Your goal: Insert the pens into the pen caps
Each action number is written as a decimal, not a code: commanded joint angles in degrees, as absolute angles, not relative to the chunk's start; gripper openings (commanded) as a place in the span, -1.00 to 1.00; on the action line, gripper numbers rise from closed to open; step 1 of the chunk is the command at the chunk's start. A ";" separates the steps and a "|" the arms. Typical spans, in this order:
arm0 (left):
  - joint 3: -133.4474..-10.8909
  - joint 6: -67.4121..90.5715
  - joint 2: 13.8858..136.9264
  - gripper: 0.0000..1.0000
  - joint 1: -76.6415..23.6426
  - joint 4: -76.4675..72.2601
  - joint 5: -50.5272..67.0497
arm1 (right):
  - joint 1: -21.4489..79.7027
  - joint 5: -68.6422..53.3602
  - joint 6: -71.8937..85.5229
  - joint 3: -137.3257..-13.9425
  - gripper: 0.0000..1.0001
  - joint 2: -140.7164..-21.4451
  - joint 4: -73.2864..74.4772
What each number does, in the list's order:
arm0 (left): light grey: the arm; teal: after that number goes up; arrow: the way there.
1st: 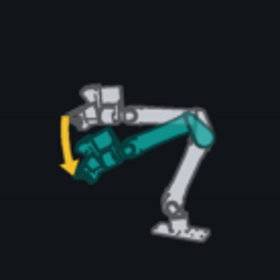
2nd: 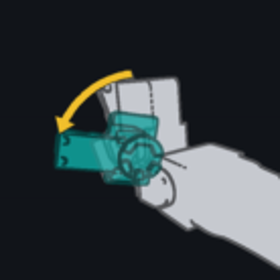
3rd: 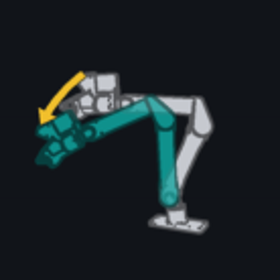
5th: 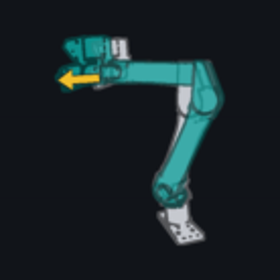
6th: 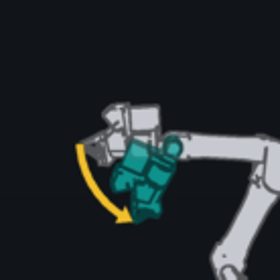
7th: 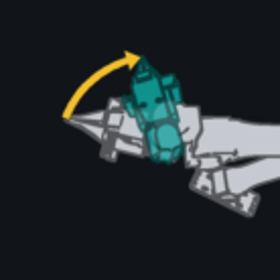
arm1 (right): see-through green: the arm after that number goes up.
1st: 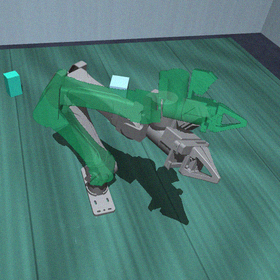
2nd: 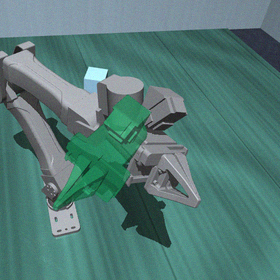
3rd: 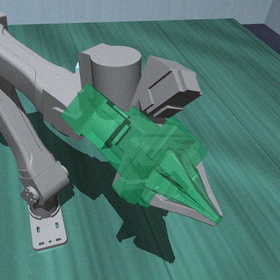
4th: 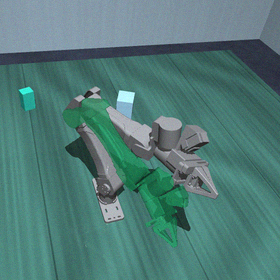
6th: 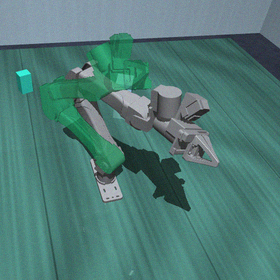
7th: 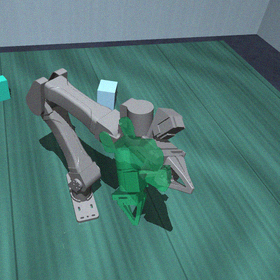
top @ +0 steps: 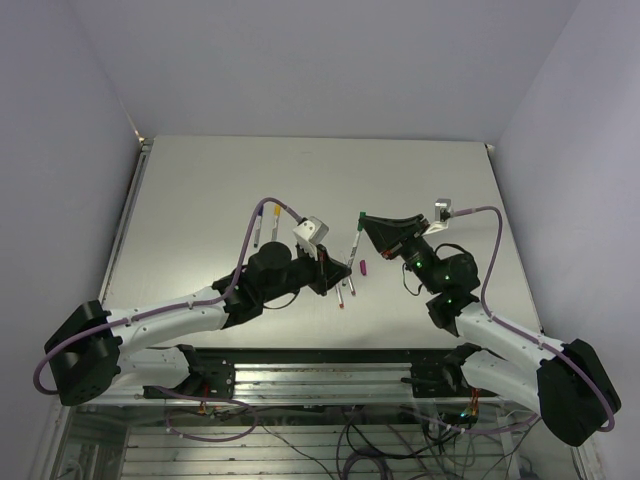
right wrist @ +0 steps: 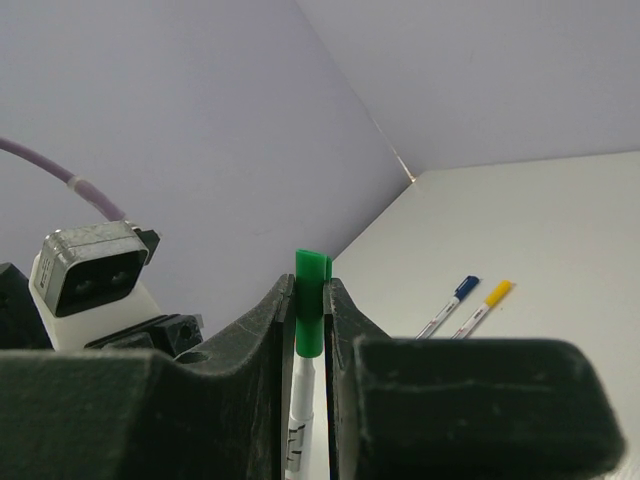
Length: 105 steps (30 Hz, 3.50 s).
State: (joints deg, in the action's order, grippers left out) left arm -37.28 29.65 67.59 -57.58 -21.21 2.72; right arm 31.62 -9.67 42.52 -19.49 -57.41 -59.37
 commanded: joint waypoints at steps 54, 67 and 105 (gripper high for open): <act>-40.36 26.39 61.89 -0.86 -54.09 -32.02 -12.79 | 52.83 10.73 27.65 -28.16 -1.00 -63.26 -23.23; -33.82 28.00 61.26 -0.86 -54.10 -20.25 -18.60 | 52.87 24.38 21.17 -34.35 -0.29 -57.07 -22.28; -72.44 20.14 110.30 -0.86 -34.43 10.95 -19.07 | 45.67 37.47 38.49 -28.71 0.47 -43.06 2.63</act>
